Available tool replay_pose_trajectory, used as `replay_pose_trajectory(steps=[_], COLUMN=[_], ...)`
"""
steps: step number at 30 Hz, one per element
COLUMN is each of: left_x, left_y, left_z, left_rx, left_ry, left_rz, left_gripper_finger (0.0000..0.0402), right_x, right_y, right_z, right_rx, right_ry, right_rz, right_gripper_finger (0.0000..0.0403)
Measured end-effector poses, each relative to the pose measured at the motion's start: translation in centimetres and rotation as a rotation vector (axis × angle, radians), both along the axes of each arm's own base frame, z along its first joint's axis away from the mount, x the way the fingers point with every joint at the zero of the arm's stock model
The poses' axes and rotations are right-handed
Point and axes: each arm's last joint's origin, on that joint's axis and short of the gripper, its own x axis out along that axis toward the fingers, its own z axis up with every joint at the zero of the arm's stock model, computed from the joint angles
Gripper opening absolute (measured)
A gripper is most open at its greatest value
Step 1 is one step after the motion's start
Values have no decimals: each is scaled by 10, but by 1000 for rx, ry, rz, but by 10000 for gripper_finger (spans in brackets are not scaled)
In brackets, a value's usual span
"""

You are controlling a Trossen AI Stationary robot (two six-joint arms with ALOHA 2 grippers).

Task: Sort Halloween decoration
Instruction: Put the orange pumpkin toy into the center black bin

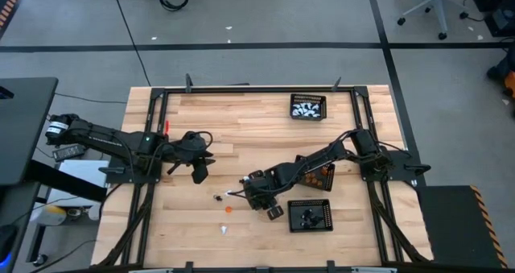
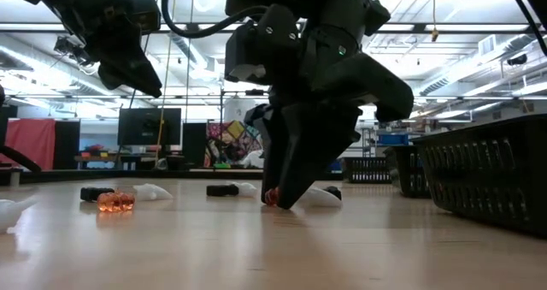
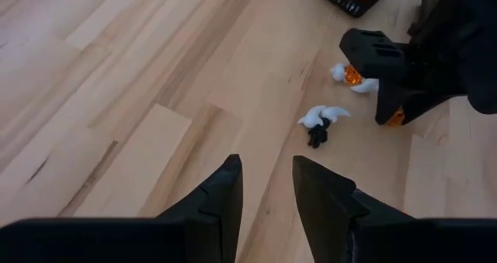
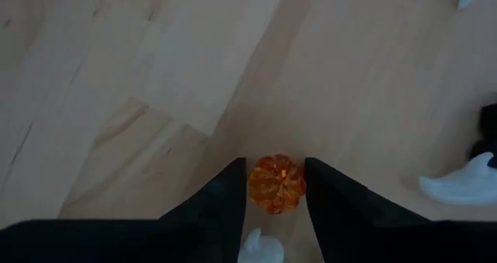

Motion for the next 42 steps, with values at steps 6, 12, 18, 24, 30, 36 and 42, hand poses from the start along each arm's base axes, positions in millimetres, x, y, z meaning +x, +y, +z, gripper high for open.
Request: replay_pose_trajectory(steps=[6, 12, 18, 24, 30, 36, 42], left_x=[0, 0, 0, -1, -2, -2, -2], left_y=[0, 0, 0, 0, 0, 1, 1], left_z=[0, 0, 0, -1, -2, -2, -2], left_rx=[-5, -4, 4, 24, 23, 34, 39], left_ry=[2, 2, 7, 15, 27, 30, 33], left_rz=[7, 7, -1, -18, -15, -4, -4], left_gripper_finger=[123, 123, 123, 123, 123, 123, 123], right_x=[0, 0, 1, 4, -2, -13, -34], right_y=[-1, -2, -8, -16, -22, -38, -50], right_z=[0, 1, 13, 22, 28, 58, 97], right_rx=[0, -15, -37, -52, -65, -67, -87], right_ry=[4, 3, 29, 28, 77, 88, 90], right_rz=[-4, -18, -63, -89, -99, -150, -195], right_gripper_finger=[98, 94, 82, 77, 77, 76, 76])
